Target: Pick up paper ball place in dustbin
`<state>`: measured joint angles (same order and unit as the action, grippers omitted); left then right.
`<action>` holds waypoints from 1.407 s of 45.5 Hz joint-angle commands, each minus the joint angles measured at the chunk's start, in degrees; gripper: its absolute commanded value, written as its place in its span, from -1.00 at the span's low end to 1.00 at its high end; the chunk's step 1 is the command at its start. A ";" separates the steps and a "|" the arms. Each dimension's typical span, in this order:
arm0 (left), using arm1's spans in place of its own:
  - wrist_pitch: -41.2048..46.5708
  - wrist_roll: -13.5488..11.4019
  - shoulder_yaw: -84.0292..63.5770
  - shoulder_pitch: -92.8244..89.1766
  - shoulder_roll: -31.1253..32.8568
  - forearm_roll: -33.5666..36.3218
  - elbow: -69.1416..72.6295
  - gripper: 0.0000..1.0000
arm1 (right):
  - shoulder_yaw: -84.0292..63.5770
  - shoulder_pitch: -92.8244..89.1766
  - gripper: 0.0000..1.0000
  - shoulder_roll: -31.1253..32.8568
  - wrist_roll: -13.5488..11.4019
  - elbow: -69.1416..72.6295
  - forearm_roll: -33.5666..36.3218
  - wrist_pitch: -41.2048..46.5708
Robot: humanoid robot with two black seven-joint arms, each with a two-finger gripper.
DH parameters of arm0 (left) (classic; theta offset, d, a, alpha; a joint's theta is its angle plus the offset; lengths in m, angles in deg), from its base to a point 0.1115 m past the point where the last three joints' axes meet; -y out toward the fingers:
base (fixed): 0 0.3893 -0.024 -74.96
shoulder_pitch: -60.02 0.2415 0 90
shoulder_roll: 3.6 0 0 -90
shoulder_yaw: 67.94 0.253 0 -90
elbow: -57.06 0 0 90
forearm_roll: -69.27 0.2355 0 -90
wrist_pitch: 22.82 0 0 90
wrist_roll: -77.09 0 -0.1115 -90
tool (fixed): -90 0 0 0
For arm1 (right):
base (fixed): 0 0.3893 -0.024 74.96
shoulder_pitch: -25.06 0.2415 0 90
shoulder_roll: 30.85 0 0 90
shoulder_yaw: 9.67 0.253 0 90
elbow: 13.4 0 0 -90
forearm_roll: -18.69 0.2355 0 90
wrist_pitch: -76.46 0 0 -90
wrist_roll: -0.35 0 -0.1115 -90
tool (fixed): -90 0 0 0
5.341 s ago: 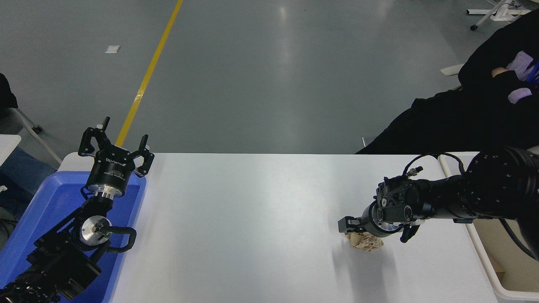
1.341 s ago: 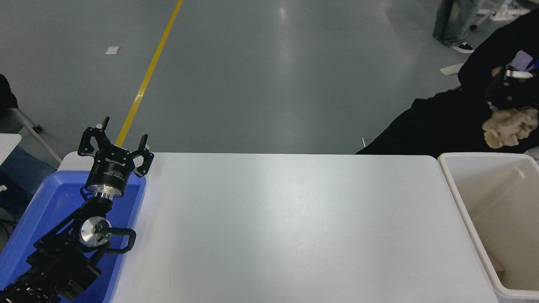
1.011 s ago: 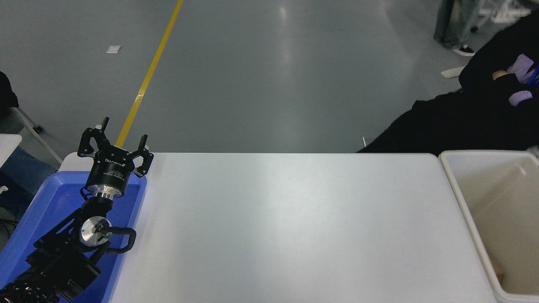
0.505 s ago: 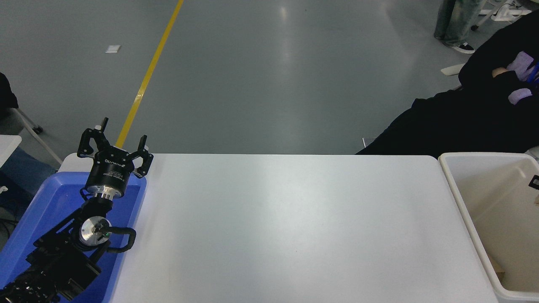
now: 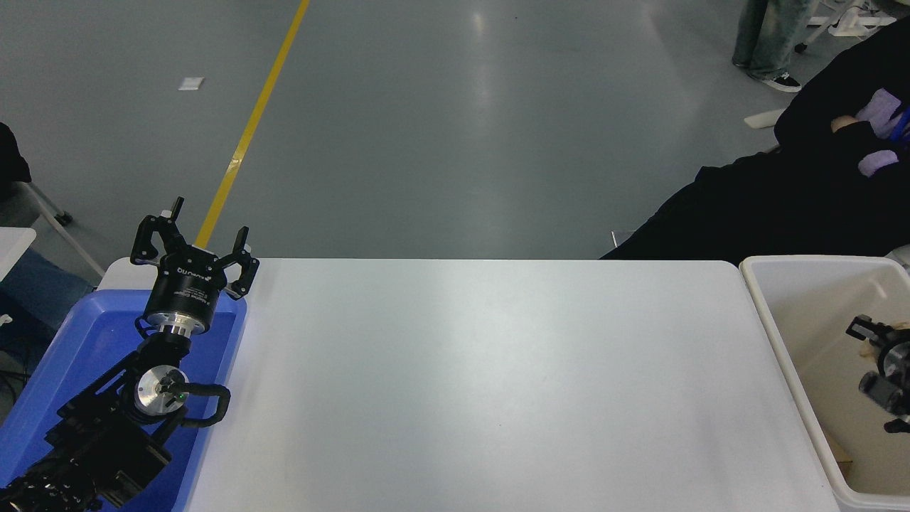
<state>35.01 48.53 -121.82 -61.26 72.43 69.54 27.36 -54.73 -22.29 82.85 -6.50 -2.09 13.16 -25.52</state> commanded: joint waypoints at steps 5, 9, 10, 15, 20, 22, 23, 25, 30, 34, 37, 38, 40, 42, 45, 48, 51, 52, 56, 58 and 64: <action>0.00 0.09 0.00 -0.01 0.00 -0.01 0.00 0.96 | 2.43 -3.36 -1.00 -1.73 -0.01 -4.10 0.52 -0.24; 0.00 0.09 0.00 -0.01 0.00 -0.01 0.00 0.96 | 2.52 -3.36 -1.00 -1.73 -0.01 -4.46 0.52 -0.24; 0.00 0.00 0.00 -0.01 0.00 -0.01 0.00 0.96 | 2.52 -3.36 -1.00 -1.73 -0.01 -4.46 0.52 -0.24; 0.00 0.00 0.00 -0.01 0.00 -0.01 0.00 0.96 | 2.60 -3.36 -1.00 -1.73 -0.01 -4.46 0.52 -0.15; 0.00 0.00 0.00 -0.01 0.00 -0.01 0.00 0.96 | 2.60 -3.36 -1.00 -1.73 -0.01 -4.46 0.52 -0.15; 0.00 0.00 0.00 -0.01 0.00 -0.01 0.00 0.96 | 2.60 -3.27 -1.00 -1.73 -0.01 -4.46 0.52 -0.15; 0.00 0.00 0.00 -0.01 0.00 -0.01 0.00 0.96 | 2.60 -3.27 -1.00 -1.73 -0.01 -4.46 0.52 -0.15; 0.00 0.00 0.00 -0.01 0.00 -0.01 0.00 0.96 | 2.52 -3.36 -1.00 -1.65 -0.01 -4.46 0.44 -0.24; 0.00 0.00 0.00 -0.01 0.00 -0.01 0.00 0.96 | 1.99 -3.01 -0.33 -1.64 -0.01 -4.63 0.43 -1.03; 0.00 0.00 0.00 -0.01 0.00 -0.01 0.08 0.96 | 1.99 -3.01 0.53 -1.56 -0.01 -4.54 0.43 -1.82; 0.00 0.00 0.00 -0.01 0.00 -0.01 0.00 0.96 | 2.25 -3.18 0.55 -1.29 -0.01 -4.46 0.43 -1.91; 0.00 0.00 0.00 -0.01 0.00 -0.01 0.00 0.96 | 2.34 -3.27 0.56 -1.29 -0.01 -4.46 0.43 -1.91; 0.00 0.00 0.00 -0.01 0.00 -0.01 0.00 0.96 | 2.43 -3.18 0.56 -1.29 -0.01 -4.46 0.43 -1.99; 0.00 0.00 0.00 -0.01 0.00 -0.01 0.00 0.96 | 2.43 -3.10 0.56 -1.29 -0.01 -4.46 0.43 -1.99; 0.00 0.00 0.00 -0.01 0.00 -0.01 0.00 0.96 | 2.43 -3.09 0.56 -1.29 -0.01 -4.46 0.43 -1.99; 0.00 0.00 0.00 -0.01 0.00 -0.01 0.00 0.96 | 2.43 -3.09 0.56 -1.29 -0.01 -4.46 0.43 -1.99; 0.00 0.00 0.00 -0.01 0.00 -0.01 0.08 0.96 | 2.52 -3.01 0.56 -1.29 -0.01 -4.46 0.43 -1.99; 0.00 0.00 0.00 -0.01 0.00 -0.01 0.00 0.96 | 2.52 -3.01 0.56 -1.29 -0.01 -4.46 0.43 -1.99; 0.00 0.00 0.00 -0.01 0.00 -0.01 0.00 0.96 | 2.52 -3.01 0.56 -1.29 -0.01 -4.37 0.43 -1.99; 0.00 0.09 0.00 -0.01 0.00 -0.01 0.00 0.96 | 2.52 -2.92 0.56 -1.29 -0.01 -4.46 0.43 -1.99; 0.00 0.00 0.00 -0.01 0.00 -0.01 0.00 0.96 | 2.60 -2.83 0.56 -1.12 -0.10 -4.46 0.43 -2.08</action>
<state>35.01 48.54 -121.81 -61.27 72.43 69.53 27.36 -52.23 -25.26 81.58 -6.51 -6.55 13.60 -27.46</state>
